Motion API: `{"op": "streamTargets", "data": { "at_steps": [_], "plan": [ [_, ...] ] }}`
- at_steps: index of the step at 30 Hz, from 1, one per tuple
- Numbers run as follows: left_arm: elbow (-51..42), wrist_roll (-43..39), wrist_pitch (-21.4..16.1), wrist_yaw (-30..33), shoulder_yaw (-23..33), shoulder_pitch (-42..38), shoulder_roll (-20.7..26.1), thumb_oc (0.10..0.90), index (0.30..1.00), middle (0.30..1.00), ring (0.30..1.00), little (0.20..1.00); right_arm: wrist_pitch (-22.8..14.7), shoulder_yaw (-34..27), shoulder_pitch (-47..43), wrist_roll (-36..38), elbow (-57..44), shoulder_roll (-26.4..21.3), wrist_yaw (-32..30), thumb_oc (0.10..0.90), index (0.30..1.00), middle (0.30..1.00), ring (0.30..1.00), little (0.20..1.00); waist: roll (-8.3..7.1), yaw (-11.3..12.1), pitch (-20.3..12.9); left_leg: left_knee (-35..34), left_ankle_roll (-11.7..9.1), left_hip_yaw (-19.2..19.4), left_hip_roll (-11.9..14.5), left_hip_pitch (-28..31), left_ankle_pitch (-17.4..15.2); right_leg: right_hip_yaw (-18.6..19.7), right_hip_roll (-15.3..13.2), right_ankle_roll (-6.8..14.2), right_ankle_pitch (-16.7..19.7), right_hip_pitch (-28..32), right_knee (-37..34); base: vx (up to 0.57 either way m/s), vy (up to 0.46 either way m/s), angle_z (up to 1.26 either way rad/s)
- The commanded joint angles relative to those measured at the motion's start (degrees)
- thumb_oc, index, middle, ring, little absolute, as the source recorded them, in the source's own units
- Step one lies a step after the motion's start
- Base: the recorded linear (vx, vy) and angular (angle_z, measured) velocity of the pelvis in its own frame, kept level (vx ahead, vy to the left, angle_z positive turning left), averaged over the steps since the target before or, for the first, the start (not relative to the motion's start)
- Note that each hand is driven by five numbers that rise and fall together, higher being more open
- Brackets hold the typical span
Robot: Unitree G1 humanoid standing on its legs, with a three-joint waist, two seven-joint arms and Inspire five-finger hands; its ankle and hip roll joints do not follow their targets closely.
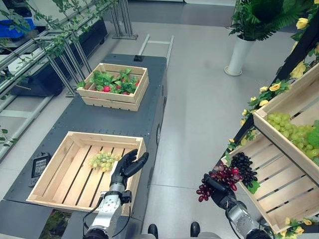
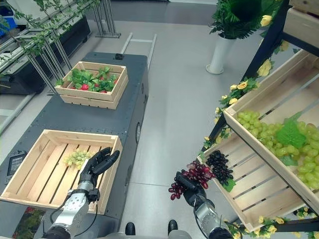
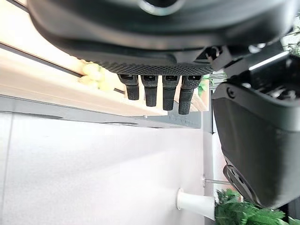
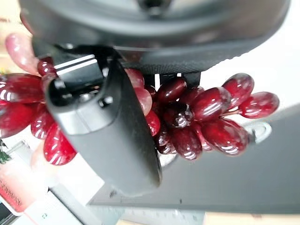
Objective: Pick up the fruits from the basket on one side to the basket on the other side
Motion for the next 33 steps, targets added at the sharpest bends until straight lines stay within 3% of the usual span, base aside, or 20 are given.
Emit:
{"op": "streamTargets", "data": {
  "at_steps": [1,5,10,21,26,33],
  "plan": [
    [-1.4,1.0,-5.8,0.7,-0.7,-10.6,0.2,0.800,0.900,0.900,0.900,0.900,-9.6,-5.2,-9.1,1.1,-3.5,-5.6,3.5,0.400,0.300,0.300,0.300,0.300,1.09,-1.2,6.9,14.5,-0.1,-0.4,-0.4,-4.4,-9.8,-3.5,1.9,-4.4,-9.6,-1.9,14.2,-0.14,0.047,-0.15],
    [-3.7,-0.1,-5.4,0.4,-2.1,-11.8,0.6,0.800,0.900,0.900,0.900,0.900,-11.6,-6.8,-9.6,1.5,-5.3,-8.0,1.7,0.400,0.300,0.300,0.300,0.300,0.46,-2.1,9.5,23.6,0.1,0.7,0.0,-10.7,-13.0,-3.2,1.9,-5.5,-11.1,-6.8,20.4,-0.09,0.045,-0.16],
    [-5.4,0.3,-4.8,1.8,-4.7,-14.8,0.6,0.800,0.900,0.900,0.900,0.900,-13.4,-8.7,-11.5,-1.2,-7.2,-10.4,-1.7,0.400,0.300,0.300,0.300,0.300,0.32,-3.3,12.1,30.1,0.3,0.7,0.2,-16.5,-15.1,-2.1,2.2,-6.1,-11.9,-11.7,25.4,-0.09,0.068,-0.11],
    [-11.9,0.5,-3.6,3.1,-6.5,-18.7,5.6,0.800,0.900,0.900,0.900,0.900,-14.6,-14.5,-17.5,0.9,-2.7,-18.7,-5.5,0.400,0.300,0.300,0.300,0.300,0.49,-3.3,16.5,38.2,1.2,0.0,-0.4,-24.5,-17.4,-1.8,2.3,-6.6,-13.3,-19.8,33.3,-0.08,0.013,-0.03],
    [-14.4,-0.9,-3.1,3.0,-7.0,-18.8,6.7,0.800,0.900,0.900,0.900,0.900,-13.6,-16.4,-21.4,0.9,1.6,-23.9,-7.9,0.400,0.300,0.300,0.300,0.300,1.00,-2.5,16.6,41.8,1.4,-1.1,-0.6,-28.1,-17.7,-2.1,2.1,-7.0,-13.9,-22.7,35.8,-0.02,-0.038,0.04],
    [-17.8,-1.3,-1.5,3.4,-8.9,-19.3,8.5,0.800,0.900,0.900,0.900,0.900,-9.2,-15.5,-27.6,-0.9,7.5,-31.4,-8.6,0.400,0.300,0.300,0.300,0.300,1.41,-1.4,16.6,43.2,1.3,-2.3,-0.9,-30.6,-17.2,-2.6,2.0,-7.1,-14.2,-24.9,37.2,0.00,-0.012,0.02]
  ]
}}
